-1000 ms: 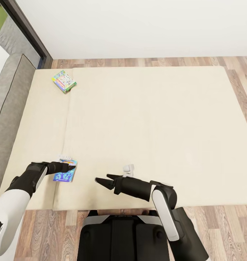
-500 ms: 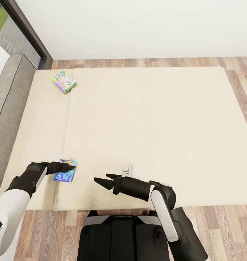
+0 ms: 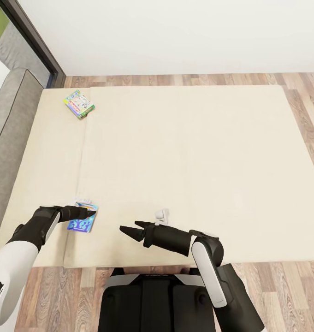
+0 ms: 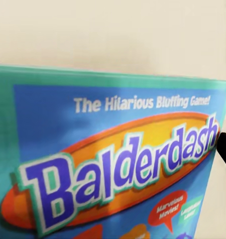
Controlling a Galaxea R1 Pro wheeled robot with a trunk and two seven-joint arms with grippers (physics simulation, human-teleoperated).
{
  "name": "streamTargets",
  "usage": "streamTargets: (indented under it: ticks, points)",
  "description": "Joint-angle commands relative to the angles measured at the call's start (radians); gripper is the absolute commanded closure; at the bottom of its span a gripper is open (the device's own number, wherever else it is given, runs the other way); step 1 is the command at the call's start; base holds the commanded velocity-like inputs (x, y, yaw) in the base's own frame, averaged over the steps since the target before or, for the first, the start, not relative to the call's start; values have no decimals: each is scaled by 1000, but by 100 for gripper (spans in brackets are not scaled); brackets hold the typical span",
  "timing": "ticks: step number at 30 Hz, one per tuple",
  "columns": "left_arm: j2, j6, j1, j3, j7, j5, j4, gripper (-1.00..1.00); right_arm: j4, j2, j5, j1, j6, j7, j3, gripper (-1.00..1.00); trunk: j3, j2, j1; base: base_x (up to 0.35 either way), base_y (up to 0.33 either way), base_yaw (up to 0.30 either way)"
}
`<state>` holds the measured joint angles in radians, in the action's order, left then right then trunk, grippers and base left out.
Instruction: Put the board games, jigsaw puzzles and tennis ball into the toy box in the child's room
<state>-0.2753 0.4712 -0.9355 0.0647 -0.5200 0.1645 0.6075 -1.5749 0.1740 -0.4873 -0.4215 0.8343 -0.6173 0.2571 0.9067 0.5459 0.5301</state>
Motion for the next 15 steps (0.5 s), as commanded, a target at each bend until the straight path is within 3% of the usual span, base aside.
streamTargets:
  ticks: [1,15]
  points:
    - [1,4,0,6,-9,10,2,-100,0,0,-2,0,6,-1,-1,-100,1,1,0,0,-25,0]
    - [1,4,0,6,-8,10,2,-100,0,0,-2,0,6,0,-1,-100,1,1,0,0,-8,0]
